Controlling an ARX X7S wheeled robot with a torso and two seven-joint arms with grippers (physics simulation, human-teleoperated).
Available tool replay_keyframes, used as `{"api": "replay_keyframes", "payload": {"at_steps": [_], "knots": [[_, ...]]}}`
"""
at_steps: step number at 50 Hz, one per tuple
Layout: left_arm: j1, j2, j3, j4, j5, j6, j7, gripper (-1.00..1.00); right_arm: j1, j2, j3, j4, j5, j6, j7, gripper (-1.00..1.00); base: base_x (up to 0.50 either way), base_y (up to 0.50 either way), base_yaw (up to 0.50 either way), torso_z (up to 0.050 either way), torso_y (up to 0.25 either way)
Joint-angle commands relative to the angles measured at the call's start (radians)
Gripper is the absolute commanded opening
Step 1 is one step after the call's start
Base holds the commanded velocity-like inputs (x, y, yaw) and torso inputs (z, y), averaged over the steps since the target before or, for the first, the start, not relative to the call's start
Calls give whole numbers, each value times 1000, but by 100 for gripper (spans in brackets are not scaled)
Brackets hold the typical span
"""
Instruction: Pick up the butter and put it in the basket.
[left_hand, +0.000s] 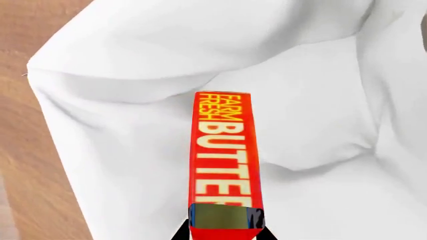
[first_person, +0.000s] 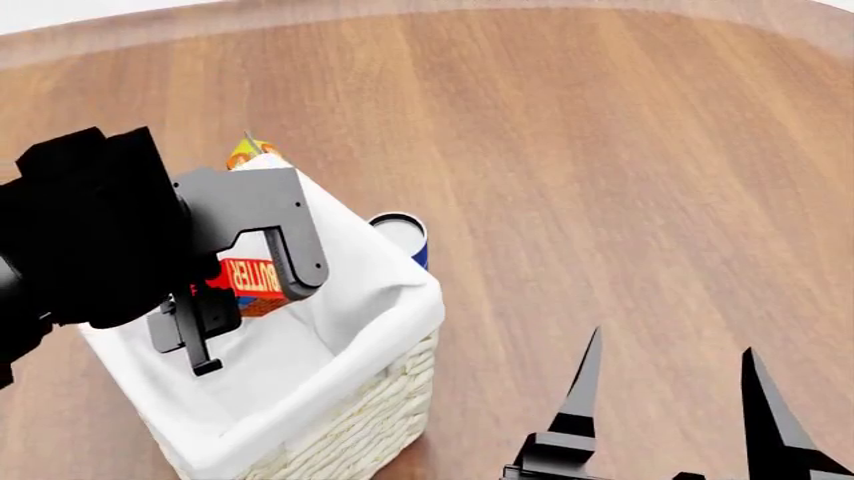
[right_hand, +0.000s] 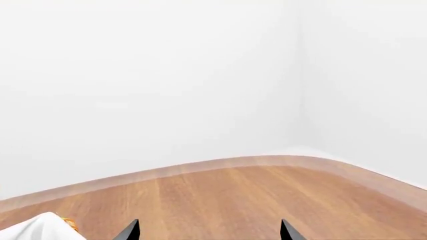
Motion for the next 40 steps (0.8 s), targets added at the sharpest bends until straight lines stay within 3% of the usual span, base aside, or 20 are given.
{"api": "replay_keyframes", "payload": {"at_steps": [1, 11, 12, 40], "knots": [[7, 24, -55, 3, 70, -16, -4, -100, -5, -22, 0, -3, -22, 2, -37, 100, 0, 0, 0, 0, 0], [12, 28, -76, -12, 100, -10, 3, -100, -4, -21, -1, -2, -21, 2, -35, 100, 0, 0, 0, 1, 1], [11, 26, -77, -3, 101, -15, 4, 100, -4, -21, -3, -1, -22, 1, -35, 100, 0, 0, 0, 0, 0], [9, -6, -100, 43, 126, -45, -10, 100, -2, -19, -11, -3, -23, 1, -31, 100, 0, 0, 0, 0, 0]]}}
